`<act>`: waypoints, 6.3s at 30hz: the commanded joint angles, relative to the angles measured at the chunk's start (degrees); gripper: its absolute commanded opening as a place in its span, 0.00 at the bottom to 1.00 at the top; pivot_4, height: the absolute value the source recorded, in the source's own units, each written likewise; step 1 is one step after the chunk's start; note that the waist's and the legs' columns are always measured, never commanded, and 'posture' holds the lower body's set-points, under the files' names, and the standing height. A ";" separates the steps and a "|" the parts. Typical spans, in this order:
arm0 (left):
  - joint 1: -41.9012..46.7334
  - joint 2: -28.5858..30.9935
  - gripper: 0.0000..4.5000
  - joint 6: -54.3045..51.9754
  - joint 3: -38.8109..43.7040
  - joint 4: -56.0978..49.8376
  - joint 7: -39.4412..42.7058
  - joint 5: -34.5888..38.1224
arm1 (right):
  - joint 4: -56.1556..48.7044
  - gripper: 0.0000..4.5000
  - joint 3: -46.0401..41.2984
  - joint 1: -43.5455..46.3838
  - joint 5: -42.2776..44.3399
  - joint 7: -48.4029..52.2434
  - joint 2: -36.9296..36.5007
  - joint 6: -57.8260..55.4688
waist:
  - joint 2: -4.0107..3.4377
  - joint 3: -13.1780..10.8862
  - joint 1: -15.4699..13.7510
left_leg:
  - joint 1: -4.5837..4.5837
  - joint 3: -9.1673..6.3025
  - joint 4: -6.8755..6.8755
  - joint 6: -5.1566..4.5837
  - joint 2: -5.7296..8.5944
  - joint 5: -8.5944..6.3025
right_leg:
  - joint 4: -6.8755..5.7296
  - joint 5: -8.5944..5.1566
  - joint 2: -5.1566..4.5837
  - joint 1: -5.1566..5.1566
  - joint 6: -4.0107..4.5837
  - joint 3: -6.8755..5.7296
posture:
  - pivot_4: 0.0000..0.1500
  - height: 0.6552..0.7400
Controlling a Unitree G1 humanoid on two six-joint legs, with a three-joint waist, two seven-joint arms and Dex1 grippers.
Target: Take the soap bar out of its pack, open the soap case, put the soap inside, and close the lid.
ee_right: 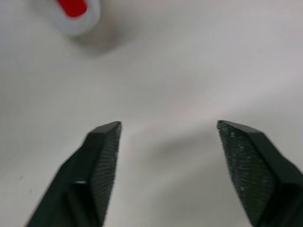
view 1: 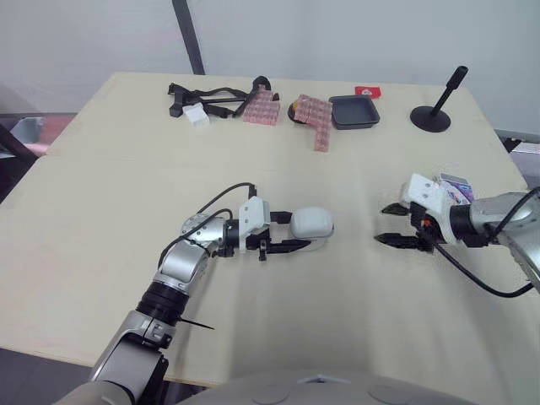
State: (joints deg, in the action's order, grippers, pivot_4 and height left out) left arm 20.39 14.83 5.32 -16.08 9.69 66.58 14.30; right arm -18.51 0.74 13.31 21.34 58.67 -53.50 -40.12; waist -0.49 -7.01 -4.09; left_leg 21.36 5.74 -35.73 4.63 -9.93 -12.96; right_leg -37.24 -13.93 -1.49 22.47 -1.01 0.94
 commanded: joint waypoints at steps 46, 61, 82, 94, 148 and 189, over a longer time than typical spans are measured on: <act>0.64 0.93 0.42 -0.66 1.05 -2.89 -0.79 1.99 | -13.03 0.01 7.45 9.68 11.46 -7.58 13.26 0.62 | 0.00 0.00 -0.36 | 0.12 0.05 -0.08 -0.09 0.03 -0.04 | -0.05 0.00 -0.03 0.15 -0.01 0.00 | 1.00 0.97; 0.79 0.91 0.42 -0.75 1.16 -3.18 -1.38 2.08 | -9.66 0.01 11.86 7.28 6.57 -7.71 11.84 0.79 | 0.00 0.00 -0.23 | 0.01 0.04 -0.08 -0.07 0.03 -0.04 | -0.04 0.00 -0.04 0.01 -0.02 0.00 | 1.00 0.97; 0.48 1.06 0.42 -0.77 1.03 -3.97 -1.99 2.13 | -8.57 0.01 13.70 6.41 6.38 -9.60 11.60 -2.72 | 0.02 0.04 0.02 | -0.33 0.04 -0.03 -0.06 0.03 -0.05 | 0.02 0.00 -0.05 -0.35 -0.01 0.00 | 1.00 0.97; 0.27 1.48 0.42 -0.44 0.99 -3.89 -1.77 2.06 | -6.53 0.01 6.96 6.28 7.41 -8.71 15.01 6.22 | 0.02 0.02 0.25 | -0.30 0.04 -0.01 -0.06 0.04 -0.04 | 0.02 0.00 -0.08 -0.32 -0.01 0.00 | 1.00 0.97; 9.01 5.62 0.42 -90.73 13.96 -5.30 -22.11 35.91 | -0.63 1.00 -3.72 -17.23 8.08 4.46 13.75 33.06 | 0.04 -0.01 0.83 | 0.10 0.00 0.02 -0.41 0.29 -0.18 | 0.20 -0.07 -0.14 0.00 0.11 -0.07 | 1.00 0.97; 7.66 22.05 0.99 -65.29 4.74 -13.92 -5.00 26.28 | 0.56 1.00 -3.80 -15.30 7.83 4.23 13.95 30.38 | 0.06 -0.06 1.14 | 0.04 -0.22 0.87 -0.28 0.38 0.07 | 1.11 0.01 -0.32 -0.32 -0.02 -0.39 | 1.00 0.97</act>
State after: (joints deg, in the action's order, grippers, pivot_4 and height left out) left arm 29.20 36.04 -66.42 -10.52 -0.89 57.97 42.37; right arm -17.63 -1.53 -2.27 28.56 62.91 -39.46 -10.23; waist -0.43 -7.07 -2.94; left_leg 21.42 5.51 -34.82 4.36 -9.54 -12.89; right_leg -36.06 -13.92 -1.80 22.15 -1.03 0.54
